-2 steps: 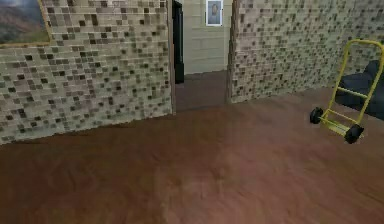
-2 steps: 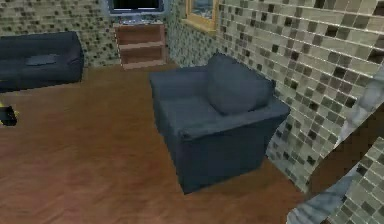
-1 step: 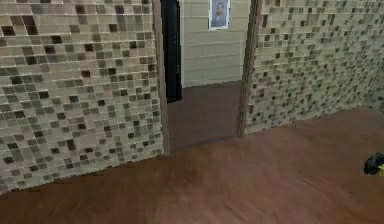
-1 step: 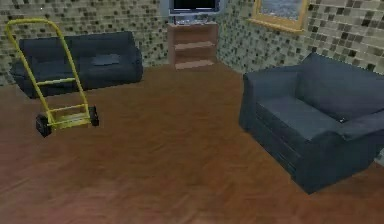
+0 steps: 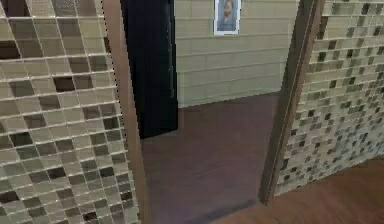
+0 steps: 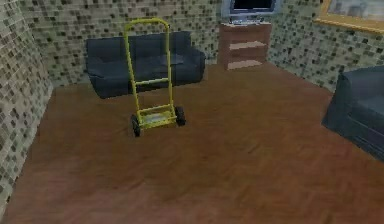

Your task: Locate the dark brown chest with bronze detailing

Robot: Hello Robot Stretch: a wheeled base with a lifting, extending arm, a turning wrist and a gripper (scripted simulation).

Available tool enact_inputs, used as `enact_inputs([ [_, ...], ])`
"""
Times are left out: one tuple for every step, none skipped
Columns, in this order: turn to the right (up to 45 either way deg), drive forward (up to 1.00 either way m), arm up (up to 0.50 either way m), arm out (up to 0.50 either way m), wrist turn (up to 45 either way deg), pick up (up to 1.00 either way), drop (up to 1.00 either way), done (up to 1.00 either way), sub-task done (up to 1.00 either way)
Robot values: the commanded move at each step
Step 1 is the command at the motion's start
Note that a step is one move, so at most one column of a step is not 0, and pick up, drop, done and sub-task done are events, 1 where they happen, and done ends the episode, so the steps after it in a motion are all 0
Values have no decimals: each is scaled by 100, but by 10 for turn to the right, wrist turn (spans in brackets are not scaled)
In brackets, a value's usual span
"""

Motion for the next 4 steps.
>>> enact_inputs([
  [0,50,0,0,0,0,0,0,0],
  [30,0,0,0,0,0,0,0,0],
  [0,55,0,0,0,0,0,0,0],
  [180,0,0,0,0,0,0,0,0],
])
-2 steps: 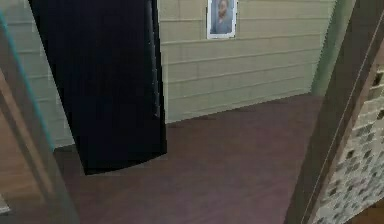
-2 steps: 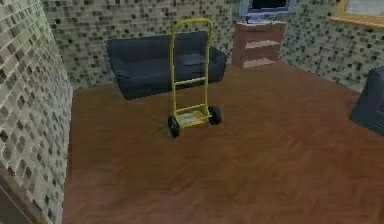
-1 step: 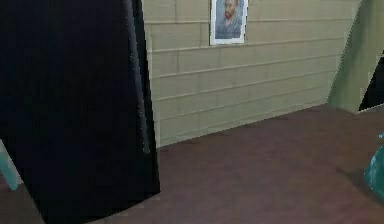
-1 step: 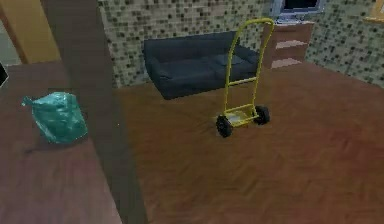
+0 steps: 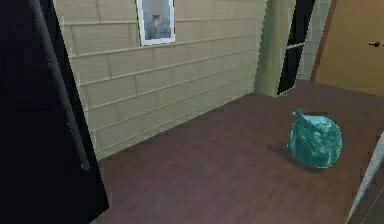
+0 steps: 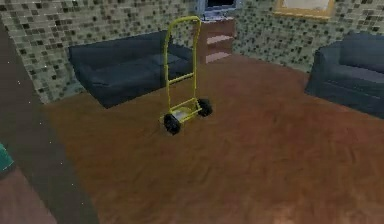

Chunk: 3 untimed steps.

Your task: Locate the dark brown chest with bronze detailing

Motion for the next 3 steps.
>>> enact_inputs([
  [0,25,0,0,0,0,0,0,0],
  [-450,0,0,0,0,0,0,0,0],
  [-390,0,0,0,0,0,0,0,0],
])
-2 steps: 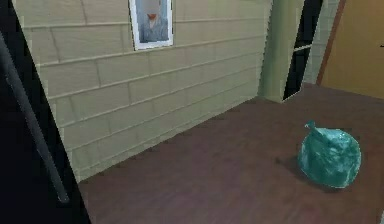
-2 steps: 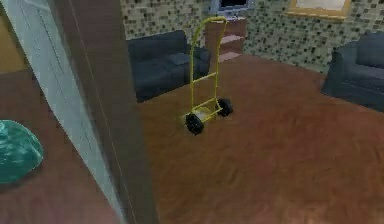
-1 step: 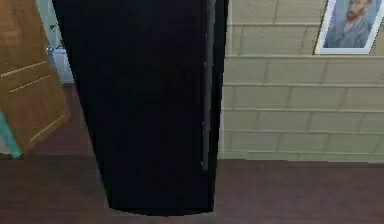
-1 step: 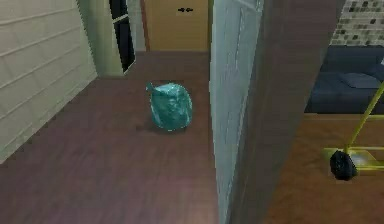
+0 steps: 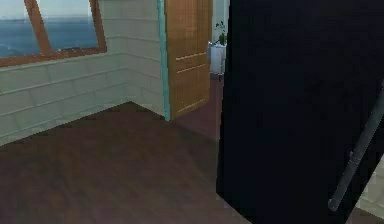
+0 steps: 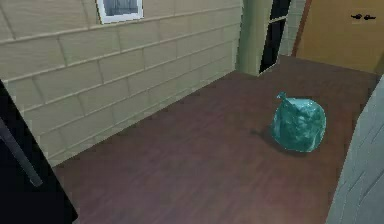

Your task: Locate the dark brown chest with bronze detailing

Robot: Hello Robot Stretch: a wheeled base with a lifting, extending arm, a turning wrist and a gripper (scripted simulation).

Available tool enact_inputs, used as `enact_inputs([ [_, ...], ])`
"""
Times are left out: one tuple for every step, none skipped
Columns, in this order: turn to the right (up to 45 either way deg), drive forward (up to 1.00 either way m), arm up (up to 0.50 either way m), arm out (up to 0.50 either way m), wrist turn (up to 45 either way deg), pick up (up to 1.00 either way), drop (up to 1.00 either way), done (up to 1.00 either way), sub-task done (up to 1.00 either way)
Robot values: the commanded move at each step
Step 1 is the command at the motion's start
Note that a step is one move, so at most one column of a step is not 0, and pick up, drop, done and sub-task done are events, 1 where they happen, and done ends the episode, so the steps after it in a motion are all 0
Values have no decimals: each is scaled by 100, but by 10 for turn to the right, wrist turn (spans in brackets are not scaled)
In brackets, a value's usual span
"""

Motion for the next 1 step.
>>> enact_inputs([
  [0,45,0,0,0,0,0,0,0],
])
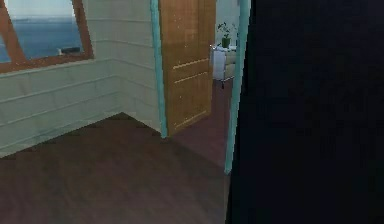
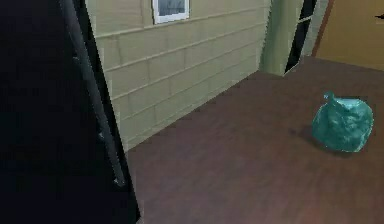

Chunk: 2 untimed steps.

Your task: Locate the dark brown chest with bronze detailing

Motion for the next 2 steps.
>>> enact_inputs([
  [-210,0,0,0,0,0,0,0,0],
  [0,85,0,0,0,0,0,0,0],
])
